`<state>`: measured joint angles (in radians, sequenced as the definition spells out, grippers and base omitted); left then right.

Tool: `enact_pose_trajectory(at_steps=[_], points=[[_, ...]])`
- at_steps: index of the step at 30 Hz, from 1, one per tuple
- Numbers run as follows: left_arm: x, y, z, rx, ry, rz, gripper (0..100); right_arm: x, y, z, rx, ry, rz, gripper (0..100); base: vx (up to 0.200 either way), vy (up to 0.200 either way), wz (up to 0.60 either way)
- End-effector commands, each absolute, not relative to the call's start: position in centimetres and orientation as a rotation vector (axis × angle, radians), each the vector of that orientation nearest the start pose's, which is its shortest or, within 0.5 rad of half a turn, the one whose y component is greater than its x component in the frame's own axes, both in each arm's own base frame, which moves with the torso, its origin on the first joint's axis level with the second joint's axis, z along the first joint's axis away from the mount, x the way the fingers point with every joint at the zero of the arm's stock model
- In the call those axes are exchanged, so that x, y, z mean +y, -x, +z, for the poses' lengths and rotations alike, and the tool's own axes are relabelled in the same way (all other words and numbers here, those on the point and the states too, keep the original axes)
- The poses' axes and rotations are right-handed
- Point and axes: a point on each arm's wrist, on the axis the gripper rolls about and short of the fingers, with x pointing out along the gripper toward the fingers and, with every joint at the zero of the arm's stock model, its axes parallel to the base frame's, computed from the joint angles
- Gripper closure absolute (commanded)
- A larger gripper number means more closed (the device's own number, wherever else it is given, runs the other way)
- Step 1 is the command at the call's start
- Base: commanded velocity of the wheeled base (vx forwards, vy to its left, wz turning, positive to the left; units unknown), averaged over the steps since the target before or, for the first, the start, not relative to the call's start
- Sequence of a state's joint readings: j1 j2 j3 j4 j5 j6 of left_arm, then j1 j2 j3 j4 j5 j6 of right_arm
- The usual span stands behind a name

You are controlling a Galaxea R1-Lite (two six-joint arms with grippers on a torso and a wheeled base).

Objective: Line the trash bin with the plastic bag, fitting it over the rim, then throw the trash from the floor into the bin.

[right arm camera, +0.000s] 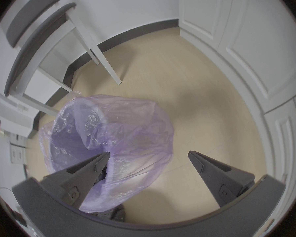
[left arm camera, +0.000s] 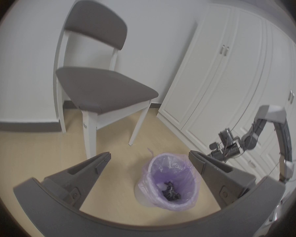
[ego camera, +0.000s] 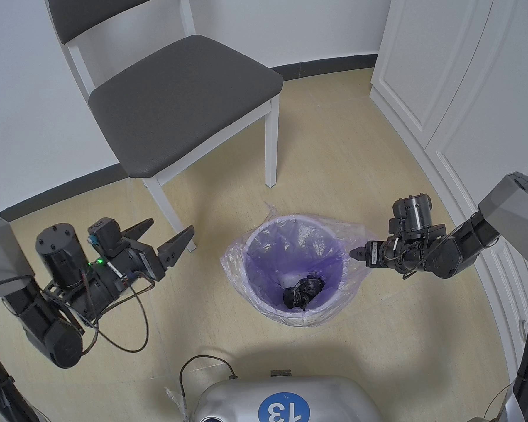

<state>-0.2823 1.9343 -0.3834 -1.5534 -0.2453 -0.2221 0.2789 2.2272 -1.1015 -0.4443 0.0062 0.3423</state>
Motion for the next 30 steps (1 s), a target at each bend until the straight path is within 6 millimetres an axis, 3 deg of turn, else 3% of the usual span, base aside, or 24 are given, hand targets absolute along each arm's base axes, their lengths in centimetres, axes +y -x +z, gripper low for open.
enact_pose_trajectory(at_steps=[1,6,7,18,20,30], points=[[-9.5,-29.9,7.6,0.142,0.293,-0.516,0,10.7,-39.9,2.4,0.789,-0.436,0.236,0,0.000,0.000,0.00],[-9.8,-30.7,5.8,0.195,0.305,-0.508,0,10.8,-40.4,1.9,0.760,-0.450,0.250,0,0.000,0.000,0.00],[-10.0,-31.3,5.0,0.208,0.317,-0.505,0,10.6,-40.5,1.8,0.742,-0.450,0.252,100,0.000,0.000,0.00],[-11.3,-35.0,2.7,0.186,0.332,-0.524,0,9.8,-40.7,1.9,0.728,-0.460,0.234,100,0.000,0.000,0.00],[-12.6,-35.9,1.3,0.194,0.330,-0.549,0,9.7,-40.5,1.9,0.732,-0.457,0.234,100,0.000,0.000,0.00],[-14.5,-35.8,-1.1,0.247,0.323,-0.590,0,9.6,-40.4,2.5,0.714,-0.444,0.240,100,0.000,0.000,0.00]])
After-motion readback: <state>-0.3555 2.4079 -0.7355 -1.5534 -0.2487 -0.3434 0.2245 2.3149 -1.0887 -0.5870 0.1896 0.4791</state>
